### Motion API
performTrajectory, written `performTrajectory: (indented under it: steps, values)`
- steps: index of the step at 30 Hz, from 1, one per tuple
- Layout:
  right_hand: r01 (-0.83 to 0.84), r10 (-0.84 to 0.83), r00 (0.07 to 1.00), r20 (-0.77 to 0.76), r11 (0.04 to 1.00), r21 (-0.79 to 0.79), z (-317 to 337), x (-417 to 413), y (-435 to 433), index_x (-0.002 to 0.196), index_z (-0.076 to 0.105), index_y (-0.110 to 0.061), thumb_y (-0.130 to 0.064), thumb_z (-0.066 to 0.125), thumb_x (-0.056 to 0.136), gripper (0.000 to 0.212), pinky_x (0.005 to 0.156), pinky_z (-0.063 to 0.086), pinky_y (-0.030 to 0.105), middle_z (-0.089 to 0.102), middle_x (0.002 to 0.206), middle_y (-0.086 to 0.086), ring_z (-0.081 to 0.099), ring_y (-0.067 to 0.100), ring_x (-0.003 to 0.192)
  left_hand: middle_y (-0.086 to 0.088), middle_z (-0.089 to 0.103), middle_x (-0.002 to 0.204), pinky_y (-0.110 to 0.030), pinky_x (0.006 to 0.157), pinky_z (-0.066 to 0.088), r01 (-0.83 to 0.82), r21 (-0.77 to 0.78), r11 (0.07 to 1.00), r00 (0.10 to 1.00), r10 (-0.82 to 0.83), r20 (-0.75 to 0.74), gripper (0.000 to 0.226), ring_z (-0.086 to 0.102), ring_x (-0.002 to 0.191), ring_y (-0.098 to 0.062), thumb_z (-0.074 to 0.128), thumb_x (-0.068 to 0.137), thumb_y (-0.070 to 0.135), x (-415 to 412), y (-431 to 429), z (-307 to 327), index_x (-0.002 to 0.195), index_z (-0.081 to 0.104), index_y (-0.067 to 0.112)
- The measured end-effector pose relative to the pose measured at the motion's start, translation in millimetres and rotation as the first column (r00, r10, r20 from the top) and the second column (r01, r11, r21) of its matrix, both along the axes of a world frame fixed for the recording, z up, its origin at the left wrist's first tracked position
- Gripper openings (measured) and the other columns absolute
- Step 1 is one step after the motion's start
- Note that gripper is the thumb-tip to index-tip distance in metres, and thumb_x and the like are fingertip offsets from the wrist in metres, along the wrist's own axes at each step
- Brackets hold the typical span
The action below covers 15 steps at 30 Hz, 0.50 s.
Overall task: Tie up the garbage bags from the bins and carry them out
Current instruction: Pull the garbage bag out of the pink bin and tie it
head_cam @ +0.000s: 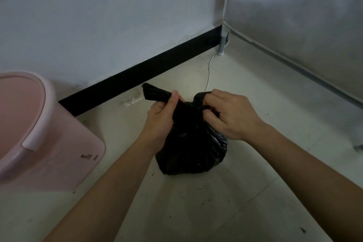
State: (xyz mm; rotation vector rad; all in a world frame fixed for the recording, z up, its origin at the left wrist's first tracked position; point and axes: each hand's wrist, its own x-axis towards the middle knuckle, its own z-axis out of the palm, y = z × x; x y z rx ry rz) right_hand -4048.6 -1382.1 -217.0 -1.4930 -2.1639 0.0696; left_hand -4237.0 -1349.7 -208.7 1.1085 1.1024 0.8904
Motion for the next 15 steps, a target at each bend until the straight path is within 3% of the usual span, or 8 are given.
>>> performTrajectory:
  steps: [3, 5, 11, 13, 15]
  values:
    - [0.017, -0.019, 0.999, 0.029, 0.999, 0.047, 6, -2, 0, 0.080, 0.054, -0.018, -0.035, 0.045, 0.090, 0.022, 0.046, 0.029, 0.024, 0.049, 0.073, -0.009, 0.045, 0.013, 0.059, 0.010, 0.070, 0.068, -0.013, 0.063, 0.051, -0.062, 0.025, 0.998, 0.998, 0.062, -0.028, 0.032, 0.067, 0.069, 0.000, 0.050, 0.103, 0.032, 3, 3, -1, 0.084, 0.067, 0.011]
    - [0.020, -0.021, 1.000, 0.012, 0.997, 0.075, 9, -2, 1, 0.082, 0.061, -0.019, -0.035, 0.051, 0.091, 0.021, 0.045, 0.038, 0.027, 0.053, 0.074, -0.008, 0.048, 0.012, 0.059, 0.010, 0.071, 0.067, -0.012, 0.060, 0.050, -0.114, 0.058, 0.992, 0.990, 0.118, -0.070, 0.029, 0.068, 0.068, 0.001, 0.053, 0.102, 0.031, 1, 8, -2, 0.086, 0.069, 0.012]
    - [-0.009, 0.044, 0.966, -0.255, 0.991, 0.135, 16, -6, 3, 0.098, 0.077, -0.015, -0.027, 0.066, 0.091, 0.017, 0.055, 0.050, 0.028, 0.065, 0.080, -0.005, 0.059, 0.010, 0.064, 0.000, 0.072, 0.082, -0.008, 0.055, 0.046, -0.164, 0.063, 0.984, 0.981, 0.170, -0.098, 0.029, 0.066, 0.065, 0.004, 0.056, 0.100, 0.029, -5, 15, -6, 0.097, 0.073, 0.005]
    - [-0.004, 0.029, 0.976, -0.216, 0.993, 0.118, 18, -4, 5, 0.090, 0.077, -0.015, -0.026, 0.065, 0.089, 0.016, 0.053, 0.049, 0.027, 0.064, 0.076, -0.005, 0.058, 0.010, 0.061, -0.001, 0.073, 0.081, -0.006, 0.055, 0.046, -0.169, 0.083, 0.982, 0.976, 0.179, -0.125, 0.030, 0.067, 0.065, 0.004, 0.057, 0.100, 0.028, -5, 17, -8, 0.096, 0.074, 0.004]
    - [0.003, 0.001, 0.998, -0.068, 0.998, 0.064, 17, 5, 8, 0.077, 0.073, -0.017, -0.030, 0.060, 0.086, 0.020, 0.049, 0.047, 0.027, 0.060, 0.069, -0.006, 0.056, 0.014, 0.055, -0.005, 0.072, 0.078, -0.006, 0.054, 0.045, -0.166, 0.108, 0.980, 0.960, 0.186, -0.209, 0.032, 0.065, 0.061, 0.007, 0.060, 0.099, 0.029, -8, 18, -16, 0.093, 0.075, 0.001]
